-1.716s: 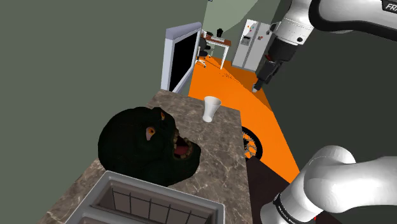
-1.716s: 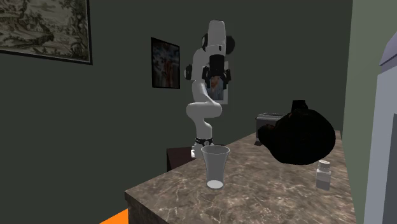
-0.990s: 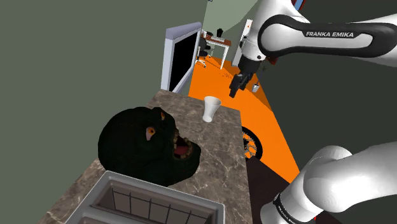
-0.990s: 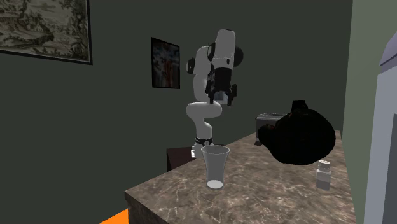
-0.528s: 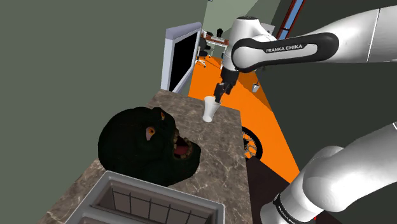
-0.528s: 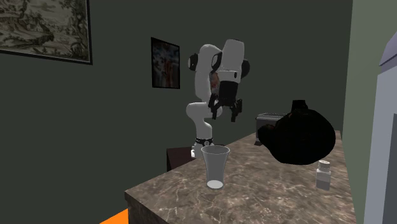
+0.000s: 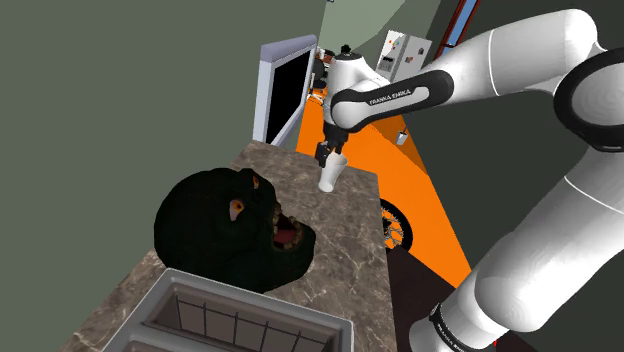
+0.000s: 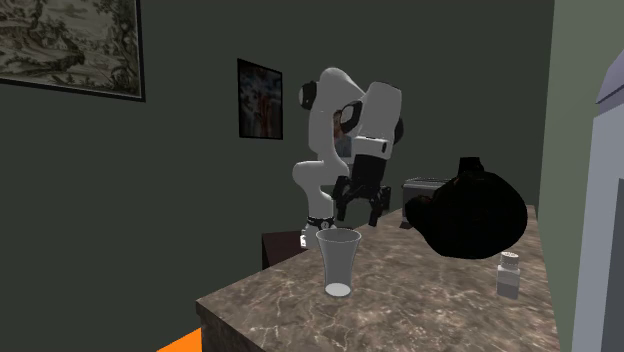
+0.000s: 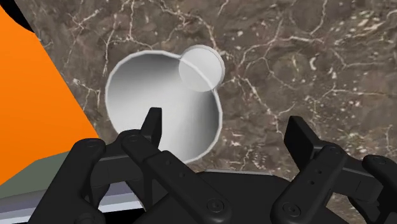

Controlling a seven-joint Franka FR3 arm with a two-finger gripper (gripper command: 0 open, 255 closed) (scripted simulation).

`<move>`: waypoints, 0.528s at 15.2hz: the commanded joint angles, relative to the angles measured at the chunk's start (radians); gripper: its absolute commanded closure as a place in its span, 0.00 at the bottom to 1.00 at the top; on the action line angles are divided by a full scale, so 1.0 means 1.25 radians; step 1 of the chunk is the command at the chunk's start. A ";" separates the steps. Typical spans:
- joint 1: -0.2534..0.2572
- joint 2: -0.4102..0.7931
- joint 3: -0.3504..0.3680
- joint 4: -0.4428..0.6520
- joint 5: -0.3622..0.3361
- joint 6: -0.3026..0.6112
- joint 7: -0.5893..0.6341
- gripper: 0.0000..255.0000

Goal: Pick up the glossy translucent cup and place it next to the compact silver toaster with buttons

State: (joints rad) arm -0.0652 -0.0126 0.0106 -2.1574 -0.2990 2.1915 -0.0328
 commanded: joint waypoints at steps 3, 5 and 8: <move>-0.003 0.043 -0.004 0.010 -0.017 0.031 0.009 0.00; -0.006 0.055 -0.006 0.002 -0.022 0.051 0.012 0.00; -0.010 0.077 -0.011 -0.009 -0.031 0.085 0.018 0.00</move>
State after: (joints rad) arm -0.0756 0.0708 -0.0003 -2.1629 -0.3322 2.2782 -0.0132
